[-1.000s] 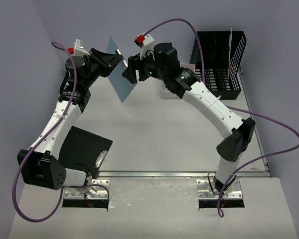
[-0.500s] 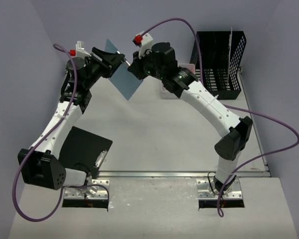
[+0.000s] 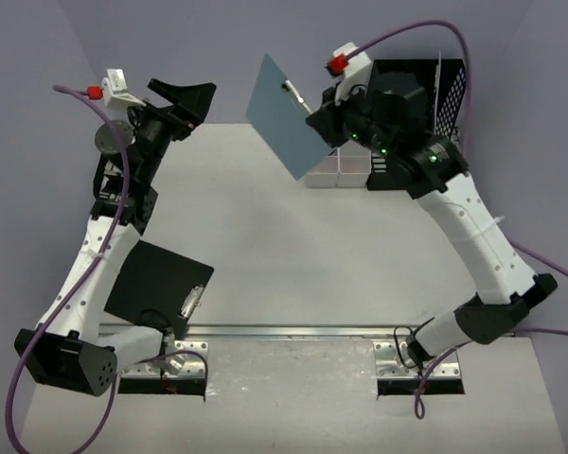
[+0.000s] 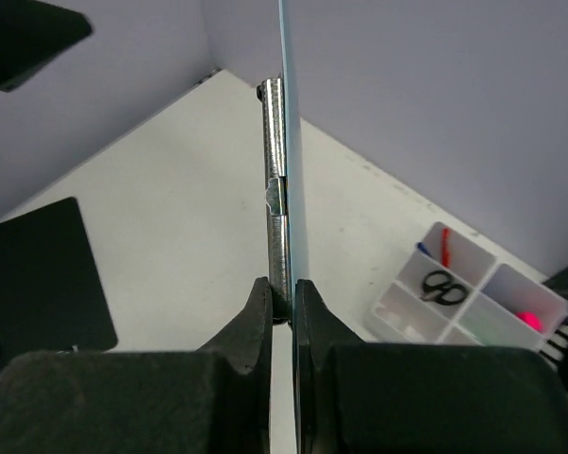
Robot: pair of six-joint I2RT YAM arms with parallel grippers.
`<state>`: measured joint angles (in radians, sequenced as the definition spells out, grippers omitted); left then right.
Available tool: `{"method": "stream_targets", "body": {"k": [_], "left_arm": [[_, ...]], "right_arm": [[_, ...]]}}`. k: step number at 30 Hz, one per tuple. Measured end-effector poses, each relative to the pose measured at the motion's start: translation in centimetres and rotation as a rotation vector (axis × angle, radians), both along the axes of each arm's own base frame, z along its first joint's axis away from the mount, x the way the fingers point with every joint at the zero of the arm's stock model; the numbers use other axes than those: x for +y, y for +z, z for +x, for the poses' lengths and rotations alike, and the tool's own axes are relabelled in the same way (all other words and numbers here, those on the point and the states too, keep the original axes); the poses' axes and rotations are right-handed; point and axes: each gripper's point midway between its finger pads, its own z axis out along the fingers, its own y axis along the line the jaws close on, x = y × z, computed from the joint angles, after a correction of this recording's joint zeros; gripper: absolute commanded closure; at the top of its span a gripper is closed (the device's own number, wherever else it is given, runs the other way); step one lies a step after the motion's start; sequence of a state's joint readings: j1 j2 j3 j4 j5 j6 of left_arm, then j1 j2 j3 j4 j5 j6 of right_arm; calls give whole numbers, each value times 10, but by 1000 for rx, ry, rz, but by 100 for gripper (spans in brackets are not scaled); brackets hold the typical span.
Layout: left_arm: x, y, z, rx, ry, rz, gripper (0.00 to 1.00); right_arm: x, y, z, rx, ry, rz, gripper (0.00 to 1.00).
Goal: Organize the desk
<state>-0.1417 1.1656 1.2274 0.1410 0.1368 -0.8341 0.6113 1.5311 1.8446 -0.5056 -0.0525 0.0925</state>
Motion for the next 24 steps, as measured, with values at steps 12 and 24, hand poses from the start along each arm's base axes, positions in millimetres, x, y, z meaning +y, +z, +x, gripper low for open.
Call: {"method": "stream_targets", "body": {"k": [12, 24], "left_arm": [[22, 9, -31, -165, 118, 249, 0], [22, -5, -27, -143, 122, 291, 0]], "right_arm": [[-165, 133, -31, -486, -436, -65, 99], [-260, 99, 34, -420, -726, -265, 99]]}}
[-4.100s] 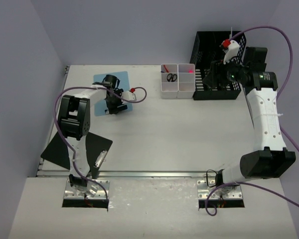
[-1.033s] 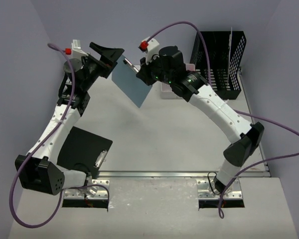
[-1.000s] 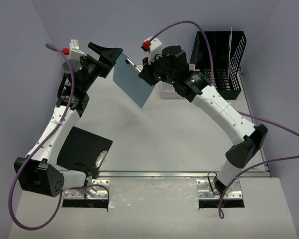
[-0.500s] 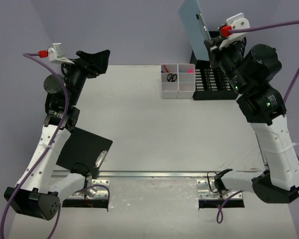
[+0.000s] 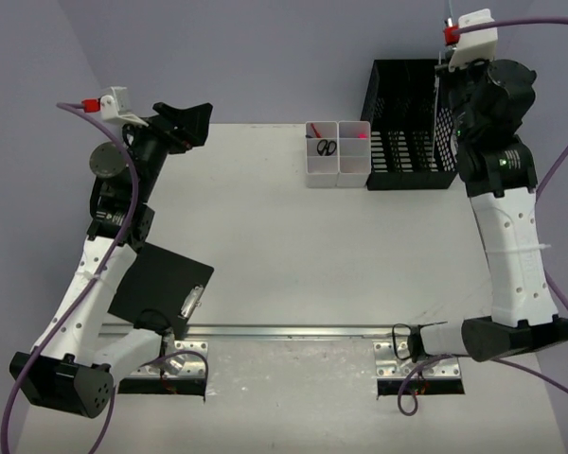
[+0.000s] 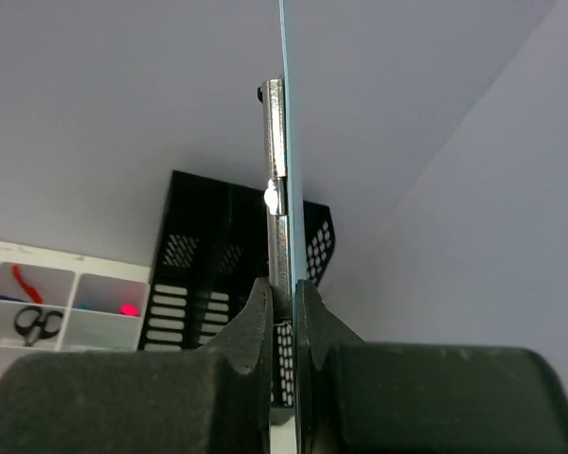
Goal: Organize the desk
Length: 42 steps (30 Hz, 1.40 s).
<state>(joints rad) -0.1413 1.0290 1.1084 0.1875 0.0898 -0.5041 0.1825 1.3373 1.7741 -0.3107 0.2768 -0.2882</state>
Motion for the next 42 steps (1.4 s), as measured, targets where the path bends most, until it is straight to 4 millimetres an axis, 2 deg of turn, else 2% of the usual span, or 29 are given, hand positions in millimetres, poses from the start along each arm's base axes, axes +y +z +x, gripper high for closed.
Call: {"method": "stream_targets", "body": {"k": [6, 11, 14, 17, 20, 26, 29, 32, 35, 37, 42], "left_arm": [[0, -9, 2, 18, 0, 5, 0], [-1, -10, 2, 18, -3, 7, 0], [-2, -15, 3, 27, -6, 9, 0], [-3, -22, 4, 42, -11, 11, 0], [-4, -26, 4, 49, -19, 14, 0], [-6, -26, 3, 45, -30, 12, 0], [-6, -27, 3, 47, -31, 13, 0], [-6, -28, 4, 50, -32, 13, 0], [-6, -28, 3, 49, -33, 14, 0], [-6, -28, 3, 49, -33, 14, 0], [-6, -28, 3, 49, -33, 13, 0]], "right_arm": [[-62, -41, 22, 110, -118, 63, 99], [-86, -61, 28, 157, -145, 117, 99], [-82, -61, 25, 135, -114, 123, 99], [-72, -55, 11, 92, -61, 119, 99], [-57, -34, -8, 4, 14, 108, 99], [-25, 29, -45, -214, 181, 116, 99], [-14, 43, -51, -247, 243, 149, 99], [-7, 52, -45, -233, 284, 213, 99], [-5, 49, -29, -181, 293, 275, 99], [-8, 39, -15, -135, 273, 301, 99], [-25, -12, 24, 18, 173, 316, 99]]}}
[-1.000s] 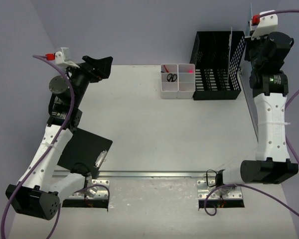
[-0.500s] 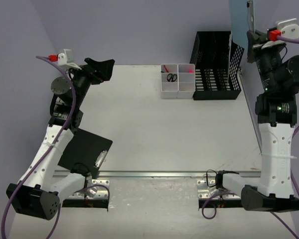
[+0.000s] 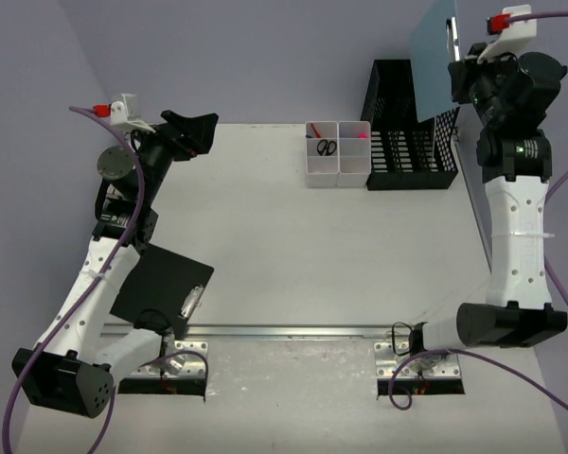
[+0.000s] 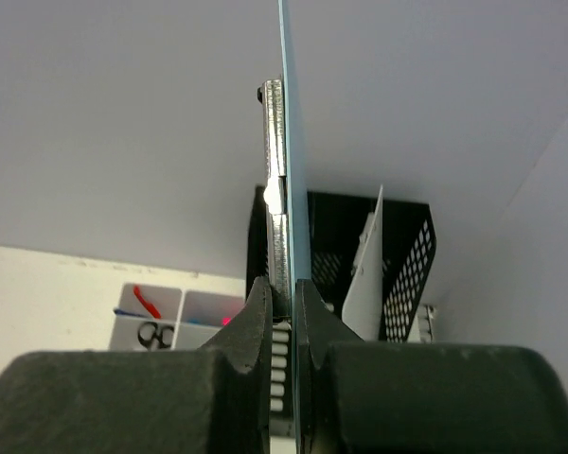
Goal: Organize the desk
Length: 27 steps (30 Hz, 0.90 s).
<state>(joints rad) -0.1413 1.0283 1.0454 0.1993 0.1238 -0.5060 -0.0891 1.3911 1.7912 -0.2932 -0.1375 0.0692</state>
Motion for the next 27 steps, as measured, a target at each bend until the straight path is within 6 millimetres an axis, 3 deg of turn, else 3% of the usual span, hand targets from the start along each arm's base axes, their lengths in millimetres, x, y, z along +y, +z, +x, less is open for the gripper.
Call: {"method": "stream_targets", "body": {"k": [4, 8, 14, 21, 27], "left_arm": [[0, 0, 0, 0, 0, 0, 0], [0, 0, 0, 1, -1, -3, 0], [-1, -1, 1, 6, -5, -8, 0], [-3, -5, 5, 21, -16, -20, 0], [-4, -5, 4, 19, -20, -18, 0]], "right_arm": [[-13, -39, 18, 111, -54, -51, 99], [-25, -52, 22, 139, -99, -142, 99], [-38, -48, 15, 95, -149, -287, 99], [-44, -16, 4, -13, -192, -398, 99], [-47, -2, 2, -71, -216, -455, 99]]}}
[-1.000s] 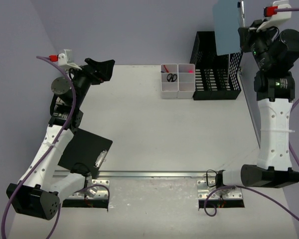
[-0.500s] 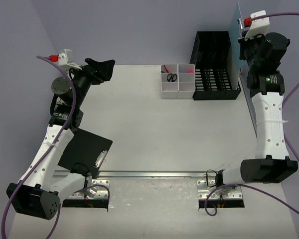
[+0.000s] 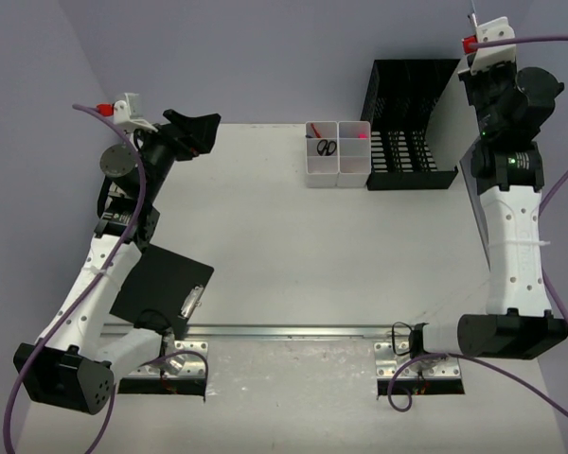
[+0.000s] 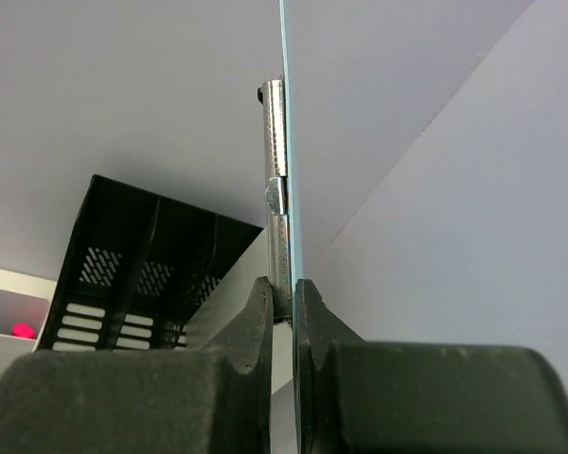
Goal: Organize the desk
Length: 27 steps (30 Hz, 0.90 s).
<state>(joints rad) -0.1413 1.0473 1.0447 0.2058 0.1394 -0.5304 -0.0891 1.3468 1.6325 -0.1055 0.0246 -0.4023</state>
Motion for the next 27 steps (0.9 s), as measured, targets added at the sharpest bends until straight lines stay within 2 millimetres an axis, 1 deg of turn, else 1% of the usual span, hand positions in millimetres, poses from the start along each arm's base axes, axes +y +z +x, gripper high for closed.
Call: {"method": "stream_targets", "body": {"k": [5, 7, 13, 15, 17, 20, 24, 27], "left_arm": [[0, -1, 0, 2, -2, 0, 0], [-1, -3, 0, 6, -3, 1, 0], [-1, -5, 1, 11, -4, 2, 0], [-1, -5, 1, 10, -4, 2, 0], [-1, -6, 1, 11, -4, 3, 0], [-1, -7, 1, 12, -4, 5, 0], [-2, -6, 0, 11, -9, 6, 0], [-2, -7, 1, 13, -13, 7, 0]], "right_arm": [[4, 6, -2, 5, 19, 50, 99], [10, 13, -3, 8, 48, 99, 99], [25, 42, -8, -15, 125, 229, 99], [29, 44, -6, -15, 143, 257, 99], [31, 39, -3, 2, 150, 281, 99], [32, 23, 7, 55, 151, 314, 99], [32, -8, 23, 152, 141, 350, 99], [31, -30, 29, 213, 129, 365, 99]]}}
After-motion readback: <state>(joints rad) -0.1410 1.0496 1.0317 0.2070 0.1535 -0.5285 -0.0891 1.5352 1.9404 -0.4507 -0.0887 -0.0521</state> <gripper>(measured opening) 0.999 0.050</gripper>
